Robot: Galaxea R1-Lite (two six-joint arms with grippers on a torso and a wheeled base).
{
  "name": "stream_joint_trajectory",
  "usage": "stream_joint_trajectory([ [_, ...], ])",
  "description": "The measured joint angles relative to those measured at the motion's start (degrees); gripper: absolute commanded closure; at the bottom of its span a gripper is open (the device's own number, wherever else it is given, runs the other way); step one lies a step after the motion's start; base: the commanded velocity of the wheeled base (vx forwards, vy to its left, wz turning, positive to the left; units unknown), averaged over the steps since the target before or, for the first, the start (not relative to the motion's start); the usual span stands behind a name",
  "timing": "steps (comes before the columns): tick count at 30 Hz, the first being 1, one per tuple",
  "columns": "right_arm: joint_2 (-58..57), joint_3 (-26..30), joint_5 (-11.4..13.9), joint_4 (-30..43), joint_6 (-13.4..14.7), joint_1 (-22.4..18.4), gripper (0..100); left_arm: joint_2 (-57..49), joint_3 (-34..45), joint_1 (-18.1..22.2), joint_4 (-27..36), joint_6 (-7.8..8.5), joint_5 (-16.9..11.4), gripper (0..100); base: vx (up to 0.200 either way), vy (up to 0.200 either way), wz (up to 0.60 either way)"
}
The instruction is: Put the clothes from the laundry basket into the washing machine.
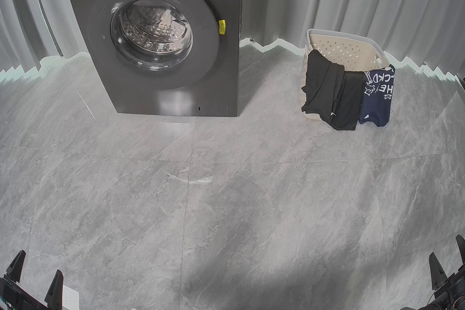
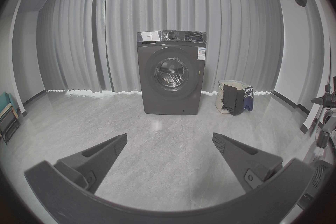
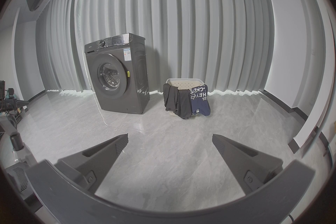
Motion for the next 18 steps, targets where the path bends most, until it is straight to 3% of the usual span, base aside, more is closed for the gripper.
stream_joint_trajectory([
  [12, 0.0, 0.0, 0.0, 0.0, 0.0, 0.0, 0, 0.0, 0.0, 0.0, 0.0, -0.26, 0.0, 0, 0.183, 0.000, 0.00],
  [18, 0.0, 0.0, 0.1, 0.0, 0.0, 0.0, 0, 0.0, 0.0, 0.0, 0.0, -0.28, 0.0, 0, 0.000, 0.000, 0.00],
])
